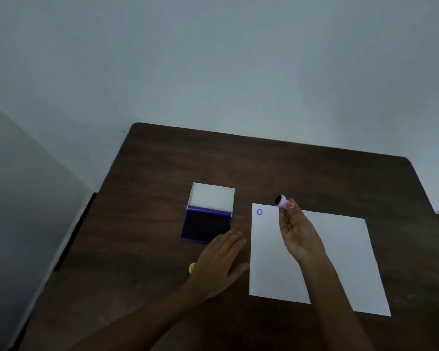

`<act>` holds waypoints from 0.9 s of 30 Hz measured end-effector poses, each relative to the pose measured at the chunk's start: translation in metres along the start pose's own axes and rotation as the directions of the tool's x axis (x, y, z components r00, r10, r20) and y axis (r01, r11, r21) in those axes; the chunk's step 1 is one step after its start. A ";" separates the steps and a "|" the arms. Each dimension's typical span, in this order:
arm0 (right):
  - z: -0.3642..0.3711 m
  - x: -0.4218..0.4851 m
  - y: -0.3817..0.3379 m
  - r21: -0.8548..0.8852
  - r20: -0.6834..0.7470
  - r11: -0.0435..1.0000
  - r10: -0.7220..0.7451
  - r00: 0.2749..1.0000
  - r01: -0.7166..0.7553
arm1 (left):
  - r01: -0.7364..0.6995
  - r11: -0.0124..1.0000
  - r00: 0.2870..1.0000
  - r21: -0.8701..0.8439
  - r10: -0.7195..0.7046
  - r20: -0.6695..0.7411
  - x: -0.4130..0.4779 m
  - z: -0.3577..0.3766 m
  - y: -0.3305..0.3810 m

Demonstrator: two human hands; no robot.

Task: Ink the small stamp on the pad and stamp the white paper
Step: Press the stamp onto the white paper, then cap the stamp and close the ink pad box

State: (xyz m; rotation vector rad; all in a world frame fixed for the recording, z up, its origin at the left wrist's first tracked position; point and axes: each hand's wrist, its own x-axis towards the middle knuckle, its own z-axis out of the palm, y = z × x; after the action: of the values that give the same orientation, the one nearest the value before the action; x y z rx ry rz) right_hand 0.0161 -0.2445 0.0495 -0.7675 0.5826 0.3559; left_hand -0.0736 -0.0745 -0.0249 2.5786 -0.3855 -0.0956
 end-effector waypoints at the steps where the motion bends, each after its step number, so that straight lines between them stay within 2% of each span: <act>1: 0.001 -0.004 0.005 0.003 -0.001 1.000 -0.005 1.000 0.005 | 0.018 1.000 1.000 0.012 -0.018 -0.011 -0.008 -0.003 -0.004; 6: 0.001 -0.022 0.038 -0.043 -0.010 0.999 -0.034 0.999 0.033 | 0.127 0.992 0.992 0.005 -0.127 -0.017 -0.047 -0.011 -0.025; 9: -0.003 -0.030 0.060 -0.076 -0.005 0.997 -0.009 1.000 0.008 | 0.156 0.987 0.988 0.030 -0.156 -0.006 -0.064 -0.012 -0.036; 14: -0.006 -0.036 0.092 -0.196 -0.025 0.979 0.051 0.998 -0.055 | 0.269 0.960 0.961 -0.071 -0.273 -0.042 -0.073 -0.016 -0.045; 19: -0.004 -0.040 0.116 -0.286 -0.024 0.952 0.109 0.994 -0.112 | 0.295 0.950 0.955 -0.100 -0.297 -0.008 -0.070 -0.016 -0.045; 24: -0.004 -0.038 0.130 -0.264 -0.049 0.949 0.165 0.985 -0.172 | 0.295 0.945 0.954 -0.143 -0.300 -0.012 -0.065 -0.017 -0.043; 27: -0.004 -0.037 0.134 -0.221 -0.057 0.952 0.202 0.978 -0.210 | 0.340 0.900 0.929 -0.271 -0.366 -0.048 -0.064 -0.023 -0.040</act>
State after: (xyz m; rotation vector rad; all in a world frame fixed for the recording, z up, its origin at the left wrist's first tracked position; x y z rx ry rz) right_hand -0.0816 -0.1608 -0.0029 -0.9348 0.6639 0.6110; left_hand -0.1217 -0.0116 -0.0264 2.3523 0.1317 -0.1384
